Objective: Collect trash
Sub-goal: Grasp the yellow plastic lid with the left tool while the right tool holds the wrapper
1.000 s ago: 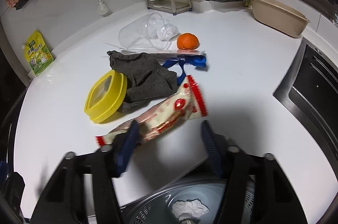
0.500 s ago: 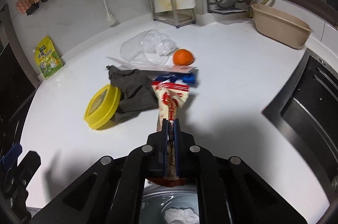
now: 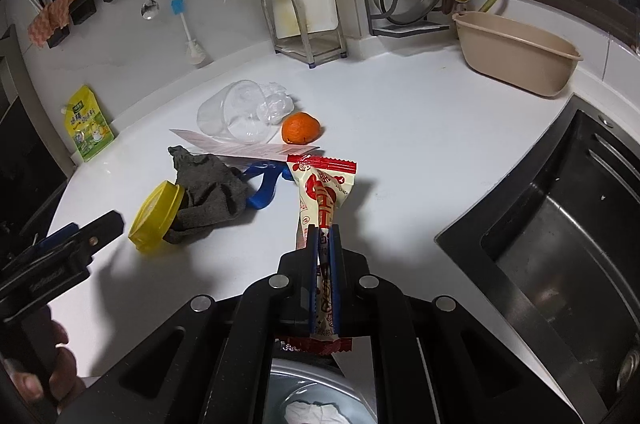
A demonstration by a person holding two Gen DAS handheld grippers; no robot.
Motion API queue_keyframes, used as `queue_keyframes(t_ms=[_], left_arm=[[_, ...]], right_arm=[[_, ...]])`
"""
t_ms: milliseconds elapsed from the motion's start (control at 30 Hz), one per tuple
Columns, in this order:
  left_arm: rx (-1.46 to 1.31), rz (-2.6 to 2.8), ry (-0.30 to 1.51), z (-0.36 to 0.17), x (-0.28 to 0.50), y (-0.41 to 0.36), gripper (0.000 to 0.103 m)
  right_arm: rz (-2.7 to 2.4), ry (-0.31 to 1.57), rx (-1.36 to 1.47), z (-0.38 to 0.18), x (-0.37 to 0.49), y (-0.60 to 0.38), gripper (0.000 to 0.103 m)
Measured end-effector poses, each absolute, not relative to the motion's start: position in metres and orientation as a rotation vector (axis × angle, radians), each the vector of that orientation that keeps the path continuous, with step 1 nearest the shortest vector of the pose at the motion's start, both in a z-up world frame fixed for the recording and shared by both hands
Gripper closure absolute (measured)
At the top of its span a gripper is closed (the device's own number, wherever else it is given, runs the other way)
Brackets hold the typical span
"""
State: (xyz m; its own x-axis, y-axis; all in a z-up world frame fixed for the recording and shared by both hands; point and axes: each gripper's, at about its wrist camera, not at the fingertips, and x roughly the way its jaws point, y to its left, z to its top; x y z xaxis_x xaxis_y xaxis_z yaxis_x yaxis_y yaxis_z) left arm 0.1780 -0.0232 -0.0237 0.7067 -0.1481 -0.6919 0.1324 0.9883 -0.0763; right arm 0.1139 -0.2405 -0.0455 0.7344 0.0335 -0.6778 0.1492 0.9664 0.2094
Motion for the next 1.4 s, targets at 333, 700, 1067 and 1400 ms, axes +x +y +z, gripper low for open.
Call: queue_keyframes(t_ms=[333,700,1067,1400], left_arm=[[-0.051,-0.163,0.812,-0.038,0.202,-0.04,0.007],[-0.112,-0.213,0.845,-0.05,0.216,-0.036,0.015],[-0.121,-0.287,0.817,-0.043,0.208,-0.038,0.038],[0.056,-0.214,0.67,-0.013,0.163,-0.044,0.038]], right_arm=[[-0.017,0.733,0.277,-0.049,0.115,-0.249,0.098],[-0.012,0.726,0.291,-0.049,0.115,-0.253,0.098],[-0.013,0.723,0.279,-0.049,0.115,-0.25,0.098],[-0.028,0.712,0.263,-0.042,0.104,-0.247,0.098]])
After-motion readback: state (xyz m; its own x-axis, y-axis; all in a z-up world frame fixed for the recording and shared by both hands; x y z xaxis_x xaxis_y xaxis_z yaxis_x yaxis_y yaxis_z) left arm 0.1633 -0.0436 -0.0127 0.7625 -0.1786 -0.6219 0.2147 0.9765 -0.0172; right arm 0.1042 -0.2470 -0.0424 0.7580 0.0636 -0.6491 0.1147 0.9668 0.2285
